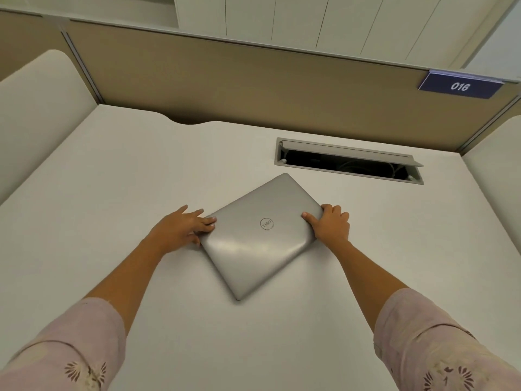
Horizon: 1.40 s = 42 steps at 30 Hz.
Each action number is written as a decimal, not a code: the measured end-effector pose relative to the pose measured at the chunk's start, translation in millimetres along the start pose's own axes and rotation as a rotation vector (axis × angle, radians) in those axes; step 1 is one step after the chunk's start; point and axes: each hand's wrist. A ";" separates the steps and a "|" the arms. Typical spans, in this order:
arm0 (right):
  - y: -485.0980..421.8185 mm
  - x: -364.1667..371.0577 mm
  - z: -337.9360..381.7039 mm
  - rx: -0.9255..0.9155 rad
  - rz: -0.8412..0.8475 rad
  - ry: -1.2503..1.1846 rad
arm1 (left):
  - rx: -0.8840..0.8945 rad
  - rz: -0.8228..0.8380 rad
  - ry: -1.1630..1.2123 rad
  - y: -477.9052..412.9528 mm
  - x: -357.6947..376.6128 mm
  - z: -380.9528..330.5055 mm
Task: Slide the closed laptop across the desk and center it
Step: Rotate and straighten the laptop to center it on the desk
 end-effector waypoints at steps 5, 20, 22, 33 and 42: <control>21.3 2.3 -13.1 0.072 -0.046 -0.099 | -0.061 -0.043 -0.166 -10.0 -8.0 -8.2; 36.8 -23.7 -47.8 -0.068 0.135 -0.489 | -0.170 -0.394 0.183 33.0 58.4 -71.6; 38.9 -26.6 -47.2 -0.123 0.199 -0.509 | -0.283 -0.429 0.320 45.8 78.3 -95.2; 61.4 -19.8 -36.3 -0.105 0.284 -0.338 | -0.477 -0.341 0.503 59.8 109.5 -129.4; 112.7 -6.5 -40.9 -0.035 0.135 -0.311 | -0.447 -0.273 0.398 47.4 100.0 -104.1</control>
Point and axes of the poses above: each hand's wrist, its own y-axis away from the middle knuckle, its own x-axis out of the palm, z = x × y, and after that the axes turned 4 degrees about -x, right-handed
